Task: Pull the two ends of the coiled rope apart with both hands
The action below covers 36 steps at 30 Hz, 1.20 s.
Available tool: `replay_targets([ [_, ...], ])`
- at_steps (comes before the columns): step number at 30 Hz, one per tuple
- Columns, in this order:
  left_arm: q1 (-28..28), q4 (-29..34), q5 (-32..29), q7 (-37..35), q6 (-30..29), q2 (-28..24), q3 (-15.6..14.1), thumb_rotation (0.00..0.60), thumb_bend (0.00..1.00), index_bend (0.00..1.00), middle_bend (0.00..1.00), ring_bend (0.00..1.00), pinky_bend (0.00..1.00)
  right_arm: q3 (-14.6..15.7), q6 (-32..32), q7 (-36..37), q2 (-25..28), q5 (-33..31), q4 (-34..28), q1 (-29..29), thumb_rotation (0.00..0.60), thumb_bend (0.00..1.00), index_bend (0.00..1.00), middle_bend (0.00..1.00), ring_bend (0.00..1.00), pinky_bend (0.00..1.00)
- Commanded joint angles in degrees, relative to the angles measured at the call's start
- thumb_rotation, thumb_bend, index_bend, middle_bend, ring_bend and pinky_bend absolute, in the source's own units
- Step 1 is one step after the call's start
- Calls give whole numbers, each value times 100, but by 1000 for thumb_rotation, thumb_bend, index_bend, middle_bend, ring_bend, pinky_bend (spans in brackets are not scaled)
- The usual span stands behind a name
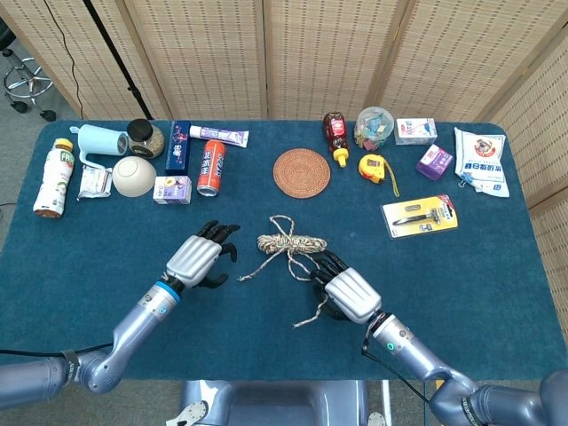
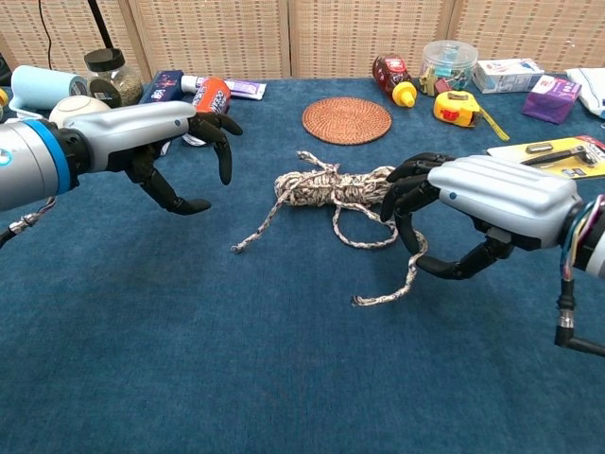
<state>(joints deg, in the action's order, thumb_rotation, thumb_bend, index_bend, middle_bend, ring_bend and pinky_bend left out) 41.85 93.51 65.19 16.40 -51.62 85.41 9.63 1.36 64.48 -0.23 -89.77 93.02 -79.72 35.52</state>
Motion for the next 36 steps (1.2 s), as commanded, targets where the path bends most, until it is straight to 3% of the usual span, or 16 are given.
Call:
replay_targets([
  [1, 60, -161, -152, 47, -36, 256, 5, 600, 294, 440, 101, 96, 0, 15, -10, 14, 10, 3, -6, -17, 600, 440, 612, 300, 121, 0],
  [36, 338, -676, -972, 568, -324, 1313, 98, 600, 301, 457, 117, 96, 0, 12, -21, 229, 21, 29, 146, -137, 600, 440, 619, 306, 126, 0],
])
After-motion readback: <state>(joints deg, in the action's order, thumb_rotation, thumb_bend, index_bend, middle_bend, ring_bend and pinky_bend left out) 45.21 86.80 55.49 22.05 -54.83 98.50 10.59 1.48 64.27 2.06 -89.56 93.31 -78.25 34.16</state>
